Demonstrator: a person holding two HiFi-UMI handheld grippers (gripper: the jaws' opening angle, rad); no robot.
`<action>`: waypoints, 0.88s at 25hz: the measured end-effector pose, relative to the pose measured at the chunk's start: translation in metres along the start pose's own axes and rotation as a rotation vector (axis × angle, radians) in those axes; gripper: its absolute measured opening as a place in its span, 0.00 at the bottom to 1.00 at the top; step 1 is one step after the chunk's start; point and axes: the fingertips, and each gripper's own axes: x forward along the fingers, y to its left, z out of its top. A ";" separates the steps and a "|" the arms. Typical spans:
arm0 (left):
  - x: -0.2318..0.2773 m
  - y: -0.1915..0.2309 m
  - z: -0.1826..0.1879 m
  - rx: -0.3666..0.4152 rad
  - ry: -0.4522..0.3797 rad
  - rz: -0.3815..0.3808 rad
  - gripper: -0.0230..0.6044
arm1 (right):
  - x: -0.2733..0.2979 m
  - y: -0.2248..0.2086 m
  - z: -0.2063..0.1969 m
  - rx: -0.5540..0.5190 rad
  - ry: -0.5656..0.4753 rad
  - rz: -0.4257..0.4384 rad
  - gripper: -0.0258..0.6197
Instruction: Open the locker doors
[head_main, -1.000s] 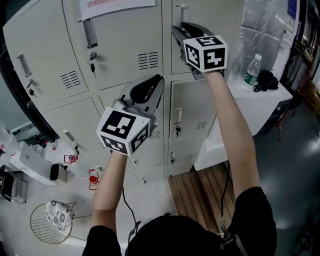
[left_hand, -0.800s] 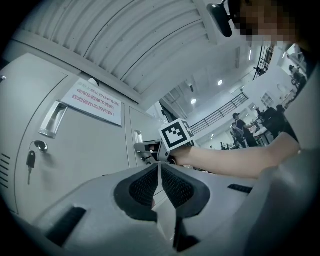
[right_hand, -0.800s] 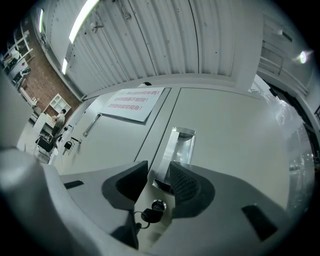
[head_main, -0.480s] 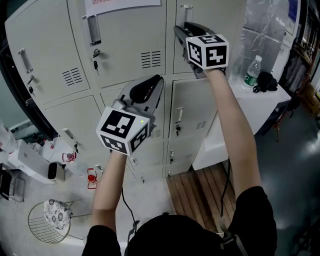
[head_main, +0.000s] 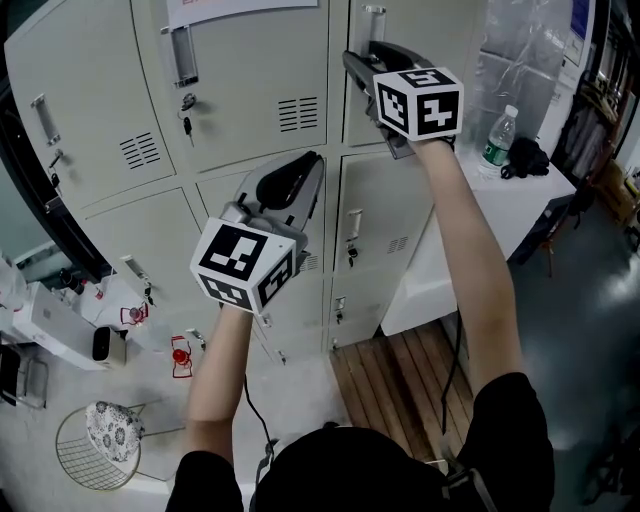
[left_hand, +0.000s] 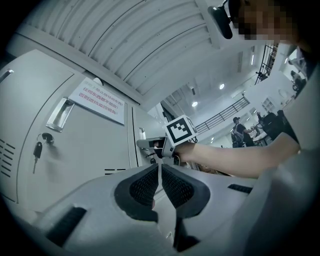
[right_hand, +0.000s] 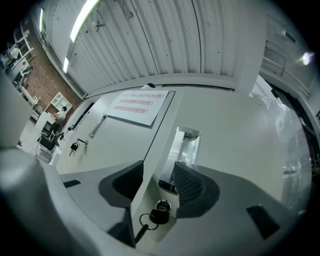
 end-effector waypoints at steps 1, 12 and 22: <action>0.000 -0.001 -0.001 -0.002 0.000 -0.002 0.07 | -0.002 0.000 0.000 -0.002 -0.002 -0.002 0.32; 0.002 -0.011 0.003 0.004 -0.017 -0.032 0.07 | -0.029 0.003 0.009 0.007 -0.011 -0.026 0.32; 0.007 -0.022 0.002 -0.011 -0.024 -0.063 0.07 | -0.053 0.003 0.016 0.003 -0.026 -0.030 0.32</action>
